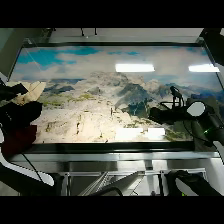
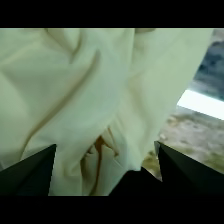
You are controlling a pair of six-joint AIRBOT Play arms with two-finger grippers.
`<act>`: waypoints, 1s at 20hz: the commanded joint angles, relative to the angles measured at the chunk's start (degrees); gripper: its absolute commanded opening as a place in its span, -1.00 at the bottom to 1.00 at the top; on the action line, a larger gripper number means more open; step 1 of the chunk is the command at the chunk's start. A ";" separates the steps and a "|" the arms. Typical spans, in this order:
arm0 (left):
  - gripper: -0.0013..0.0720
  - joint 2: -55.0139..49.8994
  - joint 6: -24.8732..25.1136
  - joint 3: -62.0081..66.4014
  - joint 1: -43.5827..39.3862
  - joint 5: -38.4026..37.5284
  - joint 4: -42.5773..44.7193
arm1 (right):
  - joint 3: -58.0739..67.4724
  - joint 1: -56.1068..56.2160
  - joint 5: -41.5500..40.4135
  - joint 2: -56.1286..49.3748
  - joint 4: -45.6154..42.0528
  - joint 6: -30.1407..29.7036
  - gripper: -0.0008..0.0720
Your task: Fold the shirts.
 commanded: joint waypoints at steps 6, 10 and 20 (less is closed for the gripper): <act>-0.93 -4.70 -3.76 12.41 -3.34 -11.69 -2.03 | -0.02 0.07 -0.24 0.04 0.70 -2.58 -0.91; -0.93 4.85 -2.62 20.48 -10.45 -18.08 -19.56 | -0.02 0.07 0.33 0.04 0.57 -2.58 -0.91; -0.93 26.27 -0.17 -11.10 -40.89 -19.08 -28.26 | -0.02 0.02 0.59 0.02 -2.40 -2.58 -0.91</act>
